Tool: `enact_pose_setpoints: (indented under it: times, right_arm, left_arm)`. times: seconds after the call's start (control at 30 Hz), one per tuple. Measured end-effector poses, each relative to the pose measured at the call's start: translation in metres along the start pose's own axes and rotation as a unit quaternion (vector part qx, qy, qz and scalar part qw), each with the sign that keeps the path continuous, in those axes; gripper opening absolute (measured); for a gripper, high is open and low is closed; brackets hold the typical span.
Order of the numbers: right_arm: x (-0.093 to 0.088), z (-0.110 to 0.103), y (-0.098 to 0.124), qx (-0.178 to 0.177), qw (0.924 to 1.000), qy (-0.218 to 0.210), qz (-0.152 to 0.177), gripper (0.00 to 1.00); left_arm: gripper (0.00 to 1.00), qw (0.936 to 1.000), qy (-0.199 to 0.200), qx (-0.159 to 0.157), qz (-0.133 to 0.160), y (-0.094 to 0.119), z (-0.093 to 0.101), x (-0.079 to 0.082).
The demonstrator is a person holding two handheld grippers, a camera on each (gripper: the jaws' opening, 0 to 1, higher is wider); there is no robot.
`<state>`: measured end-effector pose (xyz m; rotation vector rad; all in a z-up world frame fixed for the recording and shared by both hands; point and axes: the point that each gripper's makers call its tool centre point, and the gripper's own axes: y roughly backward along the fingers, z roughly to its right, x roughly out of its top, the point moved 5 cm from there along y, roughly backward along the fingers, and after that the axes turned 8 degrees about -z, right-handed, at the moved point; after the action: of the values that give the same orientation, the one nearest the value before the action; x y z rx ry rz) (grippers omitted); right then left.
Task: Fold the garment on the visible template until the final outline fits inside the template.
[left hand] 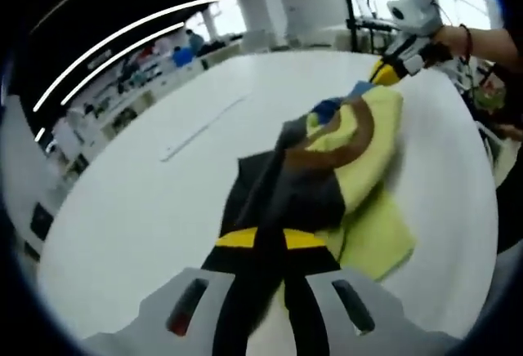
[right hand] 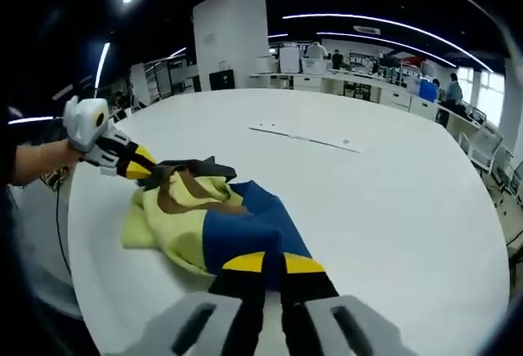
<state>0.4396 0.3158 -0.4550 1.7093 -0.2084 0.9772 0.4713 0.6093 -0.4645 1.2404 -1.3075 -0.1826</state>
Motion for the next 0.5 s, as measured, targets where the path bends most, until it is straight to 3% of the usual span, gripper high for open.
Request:
enact_pose_setpoints:
  times: [0.17,0.37,0.5]
  right_arm:
    - [-0.002,0.002,0.000,-0.004,1.0000,0.000,-0.005,0.00]
    - [-0.001,0.002,0.005,-0.007,0.9999,-0.011,0.001,0.00]
    - [0.006,0.004,0.015,-0.014,0.9995,-0.017,0.020,0.00]
  left_arm:
    - [0.00,0.9999,0.013,-0.003,-0.010,-0.004,0.001,-0.002]
    - [0.00,0.9987,0.051,0.008,-0.001,0.005,-0.002,-0.002]
    - [0.00,0.9971,0.058,0.043,0.023,0.024,-0.007,0.007]
